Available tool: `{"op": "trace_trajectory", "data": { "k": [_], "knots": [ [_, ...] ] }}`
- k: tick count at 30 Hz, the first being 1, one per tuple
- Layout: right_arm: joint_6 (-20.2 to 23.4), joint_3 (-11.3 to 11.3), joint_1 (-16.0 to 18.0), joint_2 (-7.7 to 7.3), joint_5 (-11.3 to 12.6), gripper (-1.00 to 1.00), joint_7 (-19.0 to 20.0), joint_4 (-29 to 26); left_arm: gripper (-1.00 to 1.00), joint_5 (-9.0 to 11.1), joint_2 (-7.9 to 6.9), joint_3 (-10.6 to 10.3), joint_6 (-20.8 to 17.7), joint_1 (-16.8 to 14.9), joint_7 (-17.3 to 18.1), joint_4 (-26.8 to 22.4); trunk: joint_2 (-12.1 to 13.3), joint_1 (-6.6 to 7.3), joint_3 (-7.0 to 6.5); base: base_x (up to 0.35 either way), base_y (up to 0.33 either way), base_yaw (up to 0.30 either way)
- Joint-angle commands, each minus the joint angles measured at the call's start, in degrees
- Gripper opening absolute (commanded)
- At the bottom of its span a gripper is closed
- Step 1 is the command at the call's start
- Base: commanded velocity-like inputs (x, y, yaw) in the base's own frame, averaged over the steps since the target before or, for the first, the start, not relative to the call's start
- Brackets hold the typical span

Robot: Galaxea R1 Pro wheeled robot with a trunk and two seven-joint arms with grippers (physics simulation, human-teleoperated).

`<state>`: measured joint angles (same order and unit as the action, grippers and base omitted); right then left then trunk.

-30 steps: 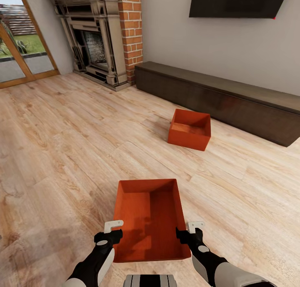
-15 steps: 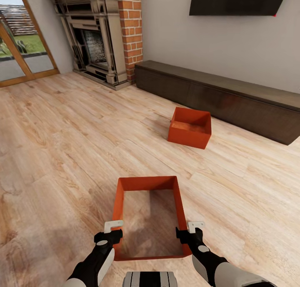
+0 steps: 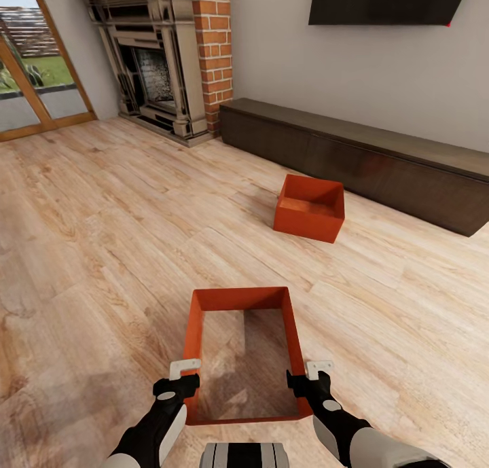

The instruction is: Move the two storage containers from the living room to the garage. In the garage, place one container on the floor and stack the other container on top of it (either order is fine).

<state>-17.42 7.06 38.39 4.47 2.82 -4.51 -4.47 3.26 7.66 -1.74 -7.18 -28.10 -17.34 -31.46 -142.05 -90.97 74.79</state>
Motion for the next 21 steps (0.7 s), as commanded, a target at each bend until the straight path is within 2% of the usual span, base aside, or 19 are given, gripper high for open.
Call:
{"op": "trace_trajectory", "data": {
  "k": [1,17,18,21],
  "knots": [
    [-0.2,0.9,0.0,0.01,0.5,1.00,-0.3,0.3,1.00,0.3,-0.01,-0.2,-0.3,0.0,-0.3,-0.1,0.0,-0.05,0.04,0.000,0.000,0.000],
    [-0.2,0.9,0.0,0.00,0.5,1.00,-0.3,0.2,1.00,0.4,0.16,-0.2,-0.3,0.0,-1.0,0.5,0.0,-0.05,0.04,0.000,0.000,0.000],
    [-0.2,0.9,0.0,0.01,0.5,-1.00,-0.3,0.2,-1.00,0.4,0.16,-0.2,-0.3,0.0,-1.0,0.5,0.0,-0.05,0.04,0.000,0.000,0.000],
    [-0.2,0.9,0.0,0.01,0.5,-1.00,-0.3,0.3,-1.00,0.7,0.13,-0.1,-0.4,0.0,-1.0,0.8,0.0,-0.05,0.04,0.000,0.000,0.000]
  ]
}}
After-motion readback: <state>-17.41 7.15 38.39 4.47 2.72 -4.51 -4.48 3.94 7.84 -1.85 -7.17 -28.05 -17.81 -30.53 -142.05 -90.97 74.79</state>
